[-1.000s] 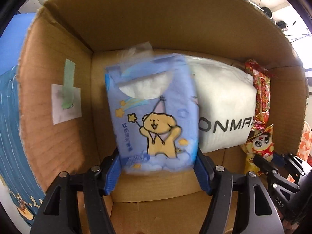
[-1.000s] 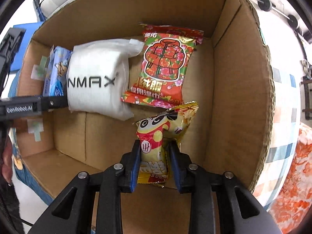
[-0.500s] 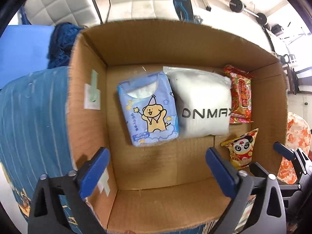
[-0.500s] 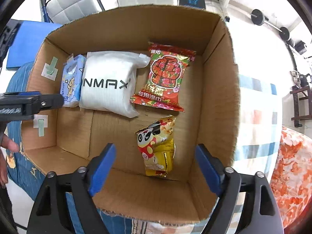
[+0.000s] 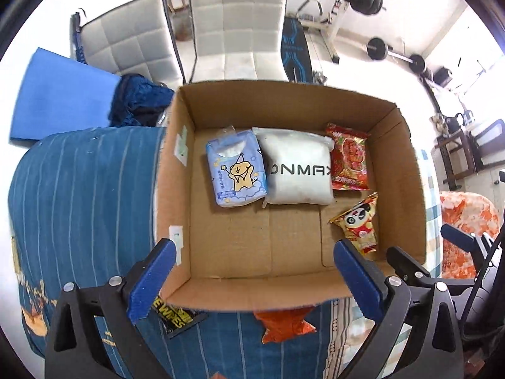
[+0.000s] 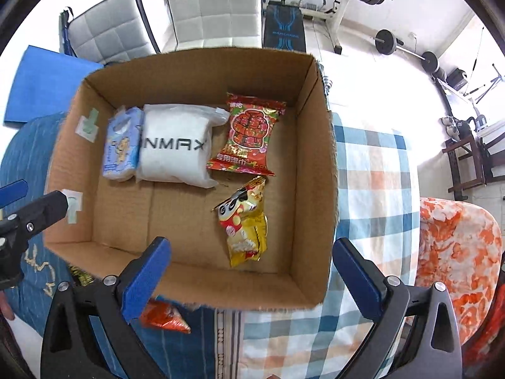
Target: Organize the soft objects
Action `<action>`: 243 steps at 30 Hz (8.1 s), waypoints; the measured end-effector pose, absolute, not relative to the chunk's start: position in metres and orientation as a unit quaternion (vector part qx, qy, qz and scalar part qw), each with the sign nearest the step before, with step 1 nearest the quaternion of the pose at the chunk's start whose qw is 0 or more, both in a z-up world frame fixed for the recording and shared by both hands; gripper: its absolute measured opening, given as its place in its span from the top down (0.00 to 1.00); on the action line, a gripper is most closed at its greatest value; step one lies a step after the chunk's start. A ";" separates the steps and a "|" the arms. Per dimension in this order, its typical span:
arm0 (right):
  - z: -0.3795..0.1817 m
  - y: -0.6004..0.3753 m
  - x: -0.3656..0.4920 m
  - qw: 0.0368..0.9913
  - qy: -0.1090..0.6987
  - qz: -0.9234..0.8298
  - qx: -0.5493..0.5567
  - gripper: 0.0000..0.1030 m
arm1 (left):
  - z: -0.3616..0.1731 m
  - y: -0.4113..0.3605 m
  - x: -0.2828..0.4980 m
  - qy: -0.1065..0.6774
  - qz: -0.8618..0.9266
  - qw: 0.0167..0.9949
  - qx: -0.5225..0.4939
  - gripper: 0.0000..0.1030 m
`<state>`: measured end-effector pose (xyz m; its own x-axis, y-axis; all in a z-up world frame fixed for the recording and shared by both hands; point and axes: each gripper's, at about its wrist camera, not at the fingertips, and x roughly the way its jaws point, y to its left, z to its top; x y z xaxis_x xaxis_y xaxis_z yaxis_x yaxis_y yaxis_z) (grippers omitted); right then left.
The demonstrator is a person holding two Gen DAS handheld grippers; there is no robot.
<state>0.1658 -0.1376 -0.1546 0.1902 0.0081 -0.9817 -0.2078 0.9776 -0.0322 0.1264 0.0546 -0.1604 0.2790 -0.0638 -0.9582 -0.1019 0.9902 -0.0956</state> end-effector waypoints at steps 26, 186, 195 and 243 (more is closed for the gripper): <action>-0.051 -0.145 0.064 0.824 0.560 0.082 -0.035 0.00 | -0.077 0.044 0.025 0.510 0.034 0.858 -0.050 0.00; -0.192 -0.095 0.187 0.709 0.688 0.153 0.007 0.63 | -0.222 0.057 0.172 0.662 -0.025 0.745 -0.081 0.54; -0.232 -0.090 0.197 0.687 0.709 0.163 -0.005 0.63 | -0.271 0.055 0.181 0.708 -0.027 0.699 -0.095 0.53; -0.233 -0.074 0.180 0.681 0.718 0.136 -0.055 0.00 | -0.233 0.083 0.145 0.706 0.003 0.703 -0.085 0.09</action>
